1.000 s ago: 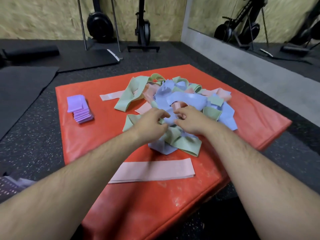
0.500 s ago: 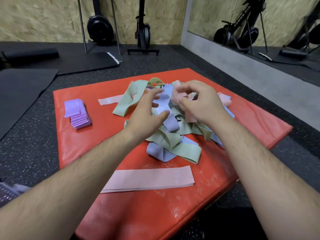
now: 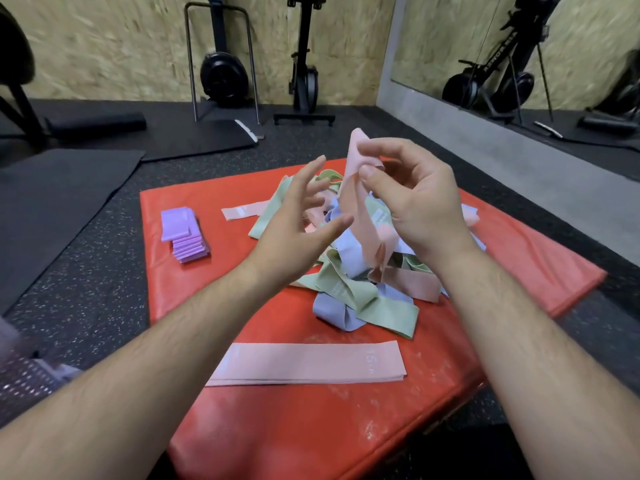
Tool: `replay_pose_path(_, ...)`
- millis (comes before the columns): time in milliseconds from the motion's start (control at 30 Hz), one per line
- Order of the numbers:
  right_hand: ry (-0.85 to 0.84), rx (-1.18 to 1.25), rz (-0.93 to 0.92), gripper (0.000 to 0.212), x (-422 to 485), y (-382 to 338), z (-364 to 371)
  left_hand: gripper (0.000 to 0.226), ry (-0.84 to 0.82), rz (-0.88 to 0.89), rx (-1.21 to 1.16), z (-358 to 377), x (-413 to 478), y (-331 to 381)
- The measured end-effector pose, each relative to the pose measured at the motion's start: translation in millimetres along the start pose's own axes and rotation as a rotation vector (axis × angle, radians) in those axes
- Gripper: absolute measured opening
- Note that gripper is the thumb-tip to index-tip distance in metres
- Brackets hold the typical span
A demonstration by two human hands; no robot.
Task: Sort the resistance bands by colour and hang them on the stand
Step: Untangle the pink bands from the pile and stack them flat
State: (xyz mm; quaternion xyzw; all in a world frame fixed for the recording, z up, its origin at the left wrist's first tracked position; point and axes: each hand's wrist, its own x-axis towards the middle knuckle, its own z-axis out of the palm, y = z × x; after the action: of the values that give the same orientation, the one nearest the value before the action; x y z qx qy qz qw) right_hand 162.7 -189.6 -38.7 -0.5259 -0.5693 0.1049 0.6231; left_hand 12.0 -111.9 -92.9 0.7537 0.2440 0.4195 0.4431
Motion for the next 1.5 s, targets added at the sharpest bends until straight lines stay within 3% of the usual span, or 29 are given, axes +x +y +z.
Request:
replay_pose_path(233,-0.081,0.157,0.089,0.021,-1.7,-1.5,1.9,0.064,-0.044,-0.033,-0.152,-1.4,1.5,2.4)
replay_pose_path(433,-0.075,0.283,0.165,0.017,2.8,5.7,-1.1,0.032,-0.002,-0.072,-0.230,-1.9,5.8,9.6)
replay_pose_path(633,-0.108,0.236,0.199,0.017,1.9,12.4,-2.9,0.063,-0.015,-0.098,-0.266,-0.6,6.7,4.8)
replay_pose_path(733,-0.093,0.224,0.201,0.018,0.8,9.9,-4.0,0.033,-0.025,-0.077,-0.174,-1.3,9.8,3.9)
replay_pose_path(800,-0.024,0.123,0.194,0.018,1.2,12.0,-4.0,0.016,0.034,-0.097,-0.166,-2.1,10.7,4.0)
replay_pose_path(900,0.039,-0.114,0.249,0.021,3.6,29.8,-3.4,0.025,0.100,-0.102,-0.215,-6.9,10.8,5.2)
replay_pose_path(967,-0.044,-0.272,0.330,0.039,1.5,41.3,-2.7,0.031,0.148,-0.090,-0.200,-12.9,10.7,6.4)
replay_pose_path(1067,-0.182,-0.341,0.266,0.060,-2.5,42.9,2.5,0.010,0.216,-0.069,-0.113,-20.4,8.5,12.2)
replay_pose_path(1200,-0.322,-0.116,0.160,0.045,-8.5,28.6,23.8,0.009,0.283,-0.073,-0.021,-30.5,8.6,13.9)
replay_pose_path(1367,-0.244,-0.183,0.185,0.007,-9.4,33.0,50.1,0.002,0.336,-0.088,-0.080,-42.7,9.4,15.7)
replay_pose_path(1500,-0.248,-0.169,0.173,0.012,-5.3,31.5,59.5,0.007,0.270,-0.116,-0.050,-55.0,7.1,16.2)
